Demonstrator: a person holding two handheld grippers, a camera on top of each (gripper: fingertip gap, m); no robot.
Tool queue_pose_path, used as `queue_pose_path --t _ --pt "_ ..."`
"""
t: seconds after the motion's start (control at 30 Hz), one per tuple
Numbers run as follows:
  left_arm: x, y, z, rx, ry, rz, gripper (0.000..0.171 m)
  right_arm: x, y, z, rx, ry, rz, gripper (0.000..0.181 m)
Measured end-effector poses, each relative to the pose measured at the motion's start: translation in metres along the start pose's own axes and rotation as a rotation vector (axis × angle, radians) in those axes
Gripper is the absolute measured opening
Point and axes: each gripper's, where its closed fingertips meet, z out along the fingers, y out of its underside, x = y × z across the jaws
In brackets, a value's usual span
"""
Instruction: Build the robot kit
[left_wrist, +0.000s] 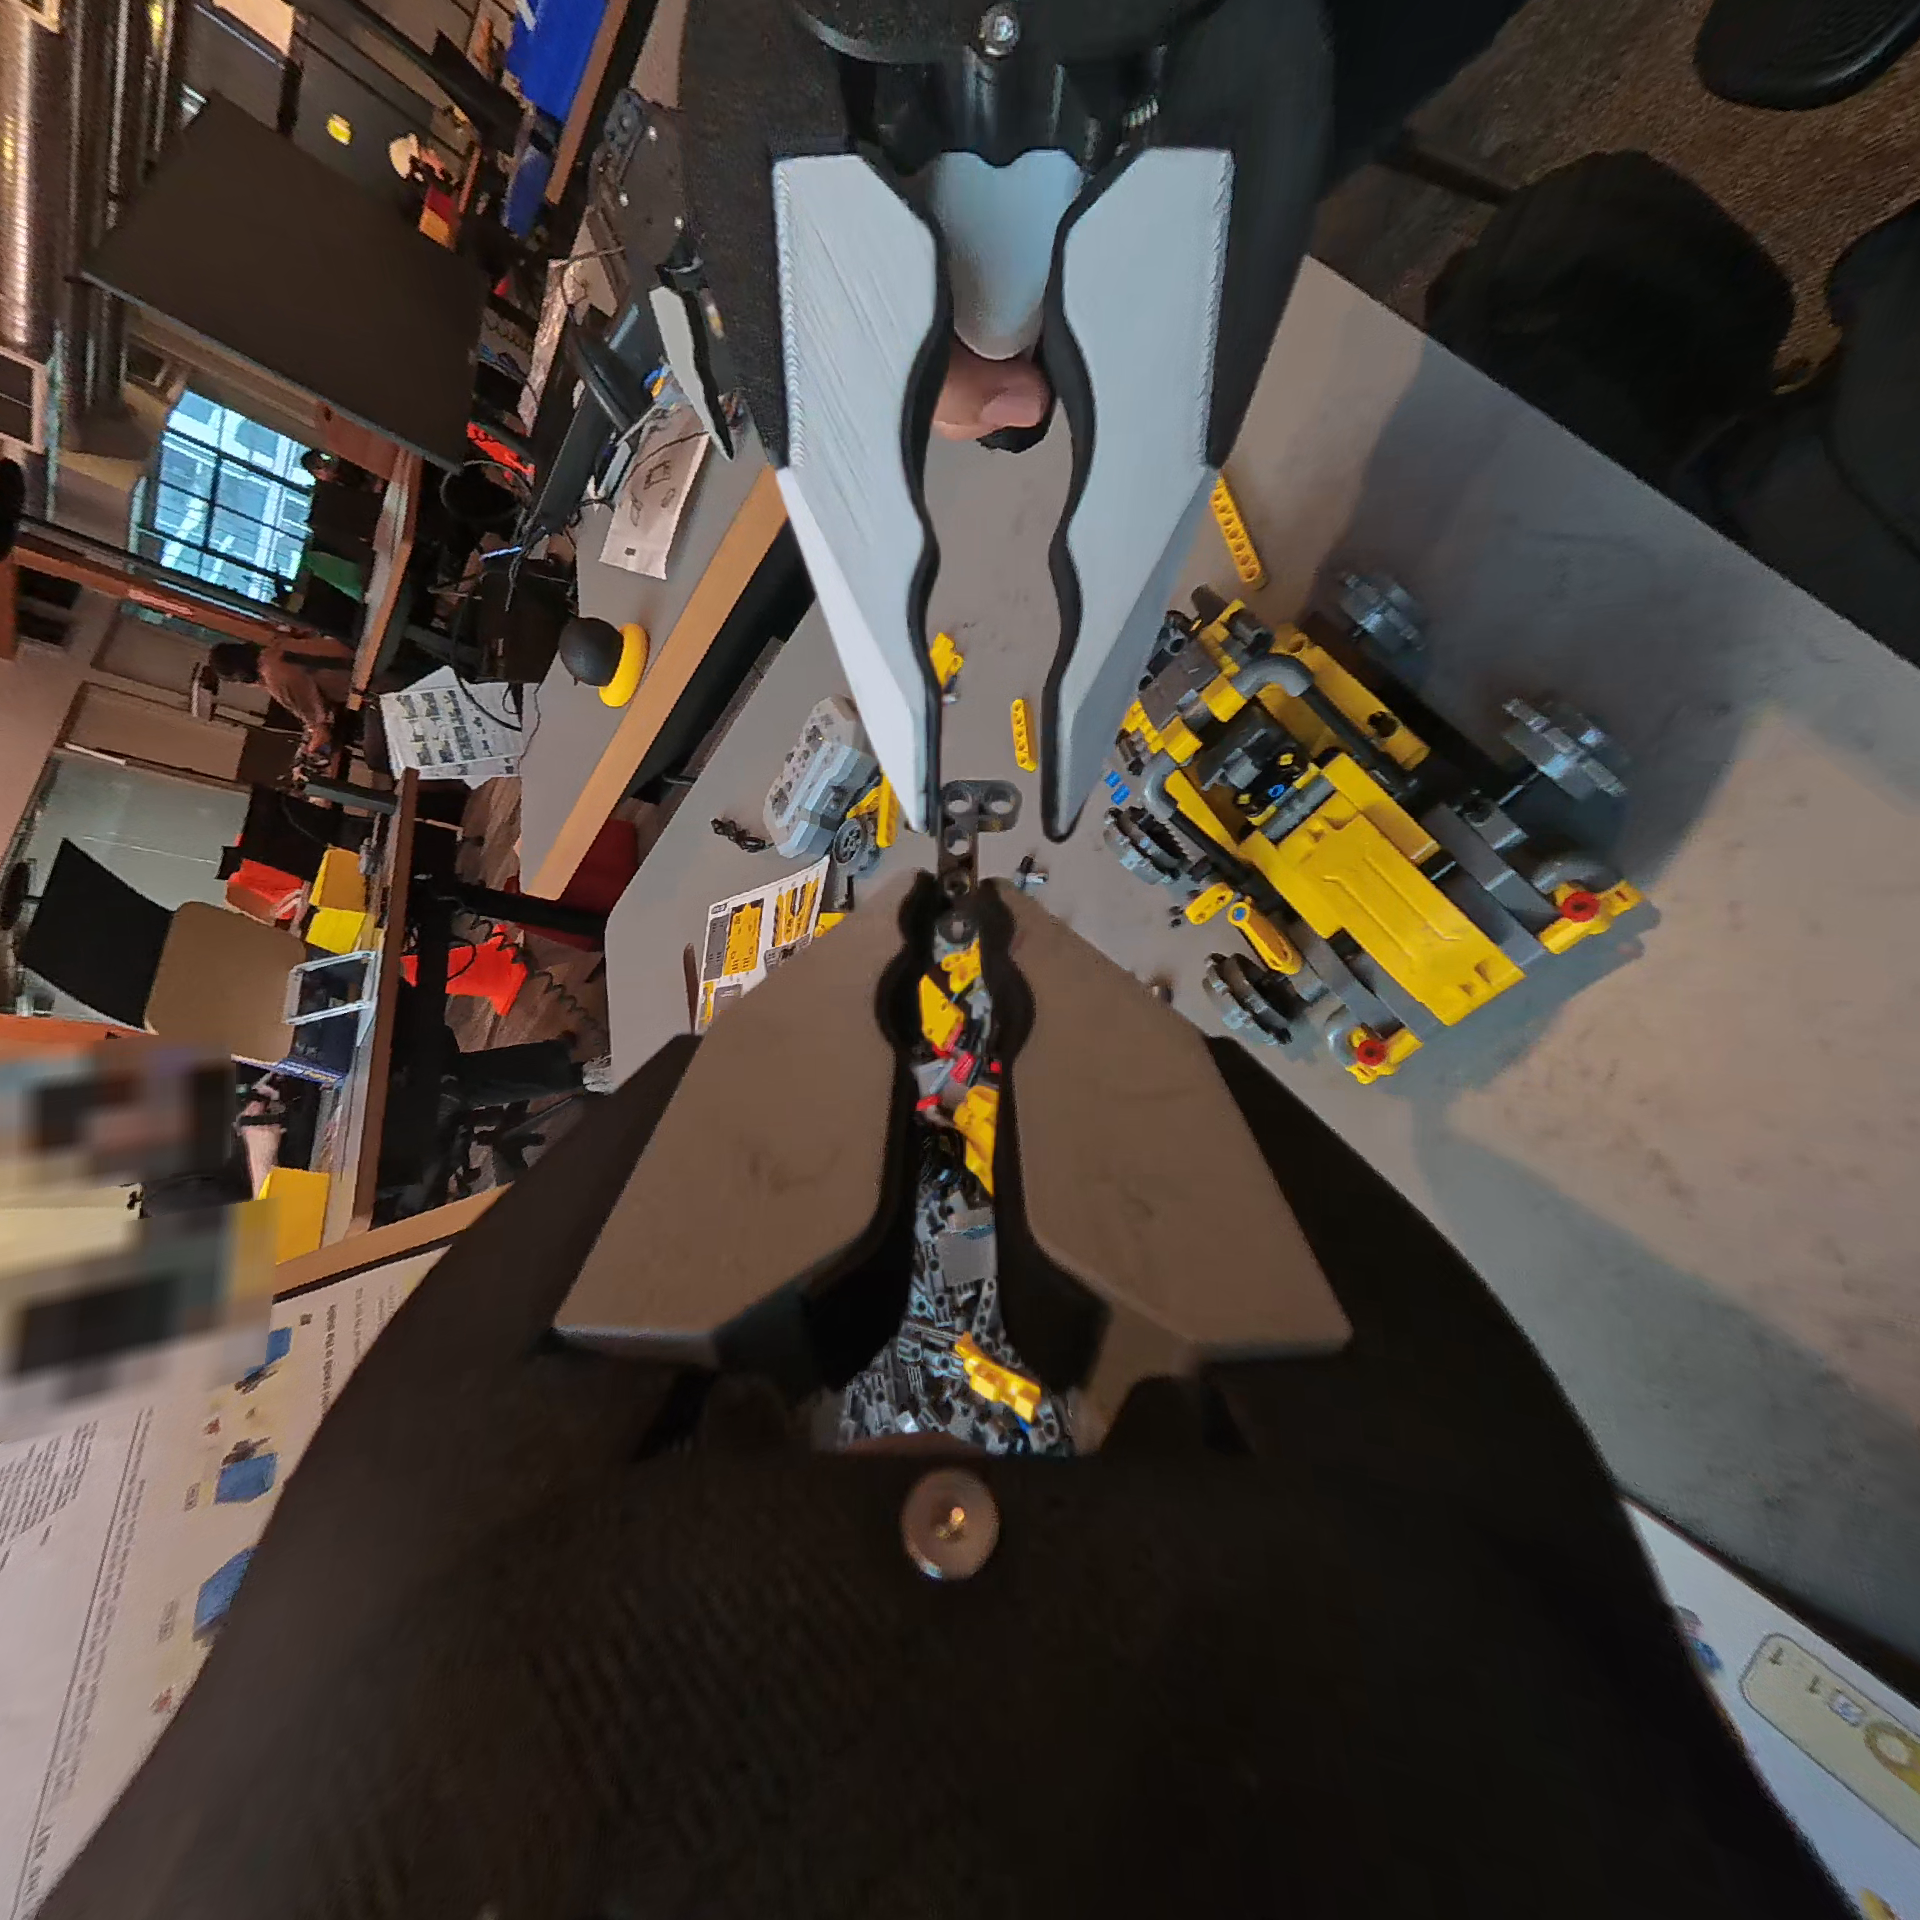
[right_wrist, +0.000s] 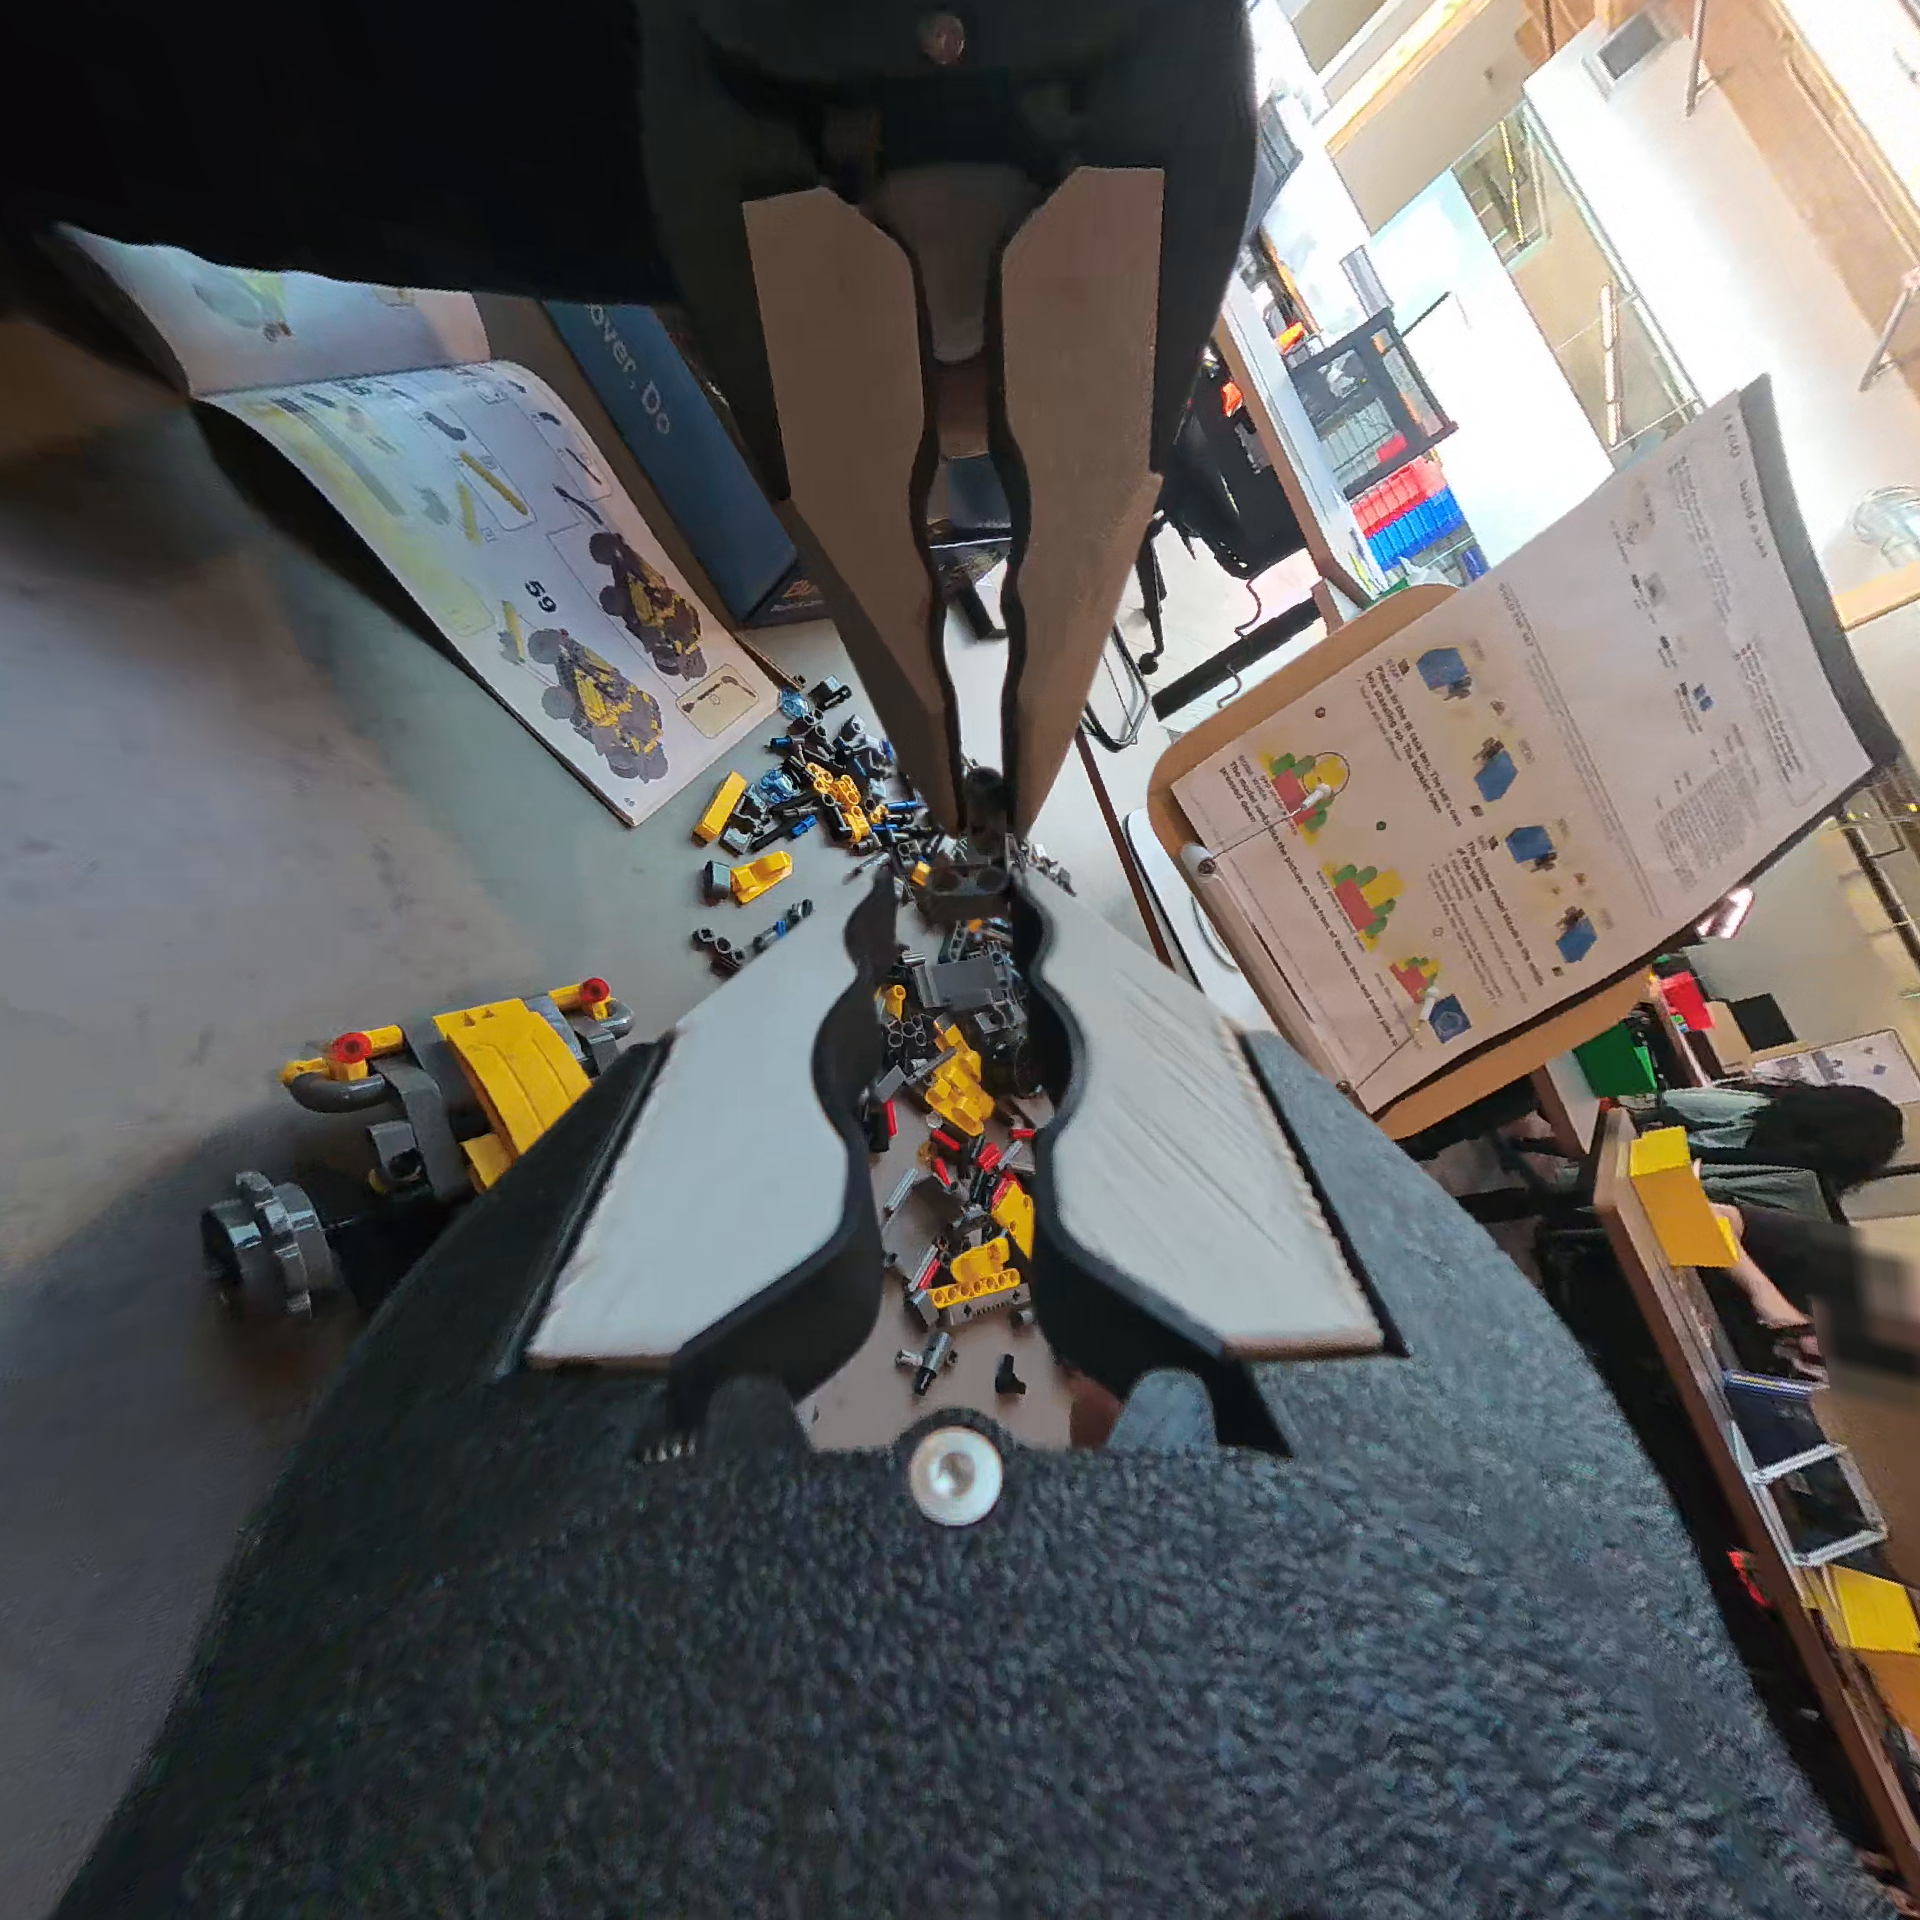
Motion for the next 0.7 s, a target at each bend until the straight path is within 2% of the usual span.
queue_pose_path --t 0.27,0.37,0.43,0.53,0.6,0.7 --pt "0.007 -0.004 0.007 0.018 0.04 -0.05 0.006 -0.003 0.003 -0.002 -0.004 -0.01 0.024 0.016" --pt "0.008 0.01 0.01 -0.05 0.058 -0.089 0.019 0.01 0.02 -0.017 -0.036 0.019 0.089 0.016" --pt "0.007 0.019 0.008 -0.081 0.061 -0.104 0.022 0.028 0.044 -0.036 -0.068 0.05 0.189 0.016" --pt "-0.001 0.026 0.002 -0.1 0.03 -0.122 0.022 0.044 0.102 -0.072 -0.136 0.062 0.403 0.016" --pt "-0.005 0.028 -0.002 -0.105 0.012 -0.126 0.021 0.039 0.149 -0.092 -0.195 0.036 0.543 0.016" --pt "-0.01 0.032 -0.008 -0.111 -0.011 -0.127 0.018 0.008 0.206 -0.11 -0.265 -0.052 0.723 0.016"
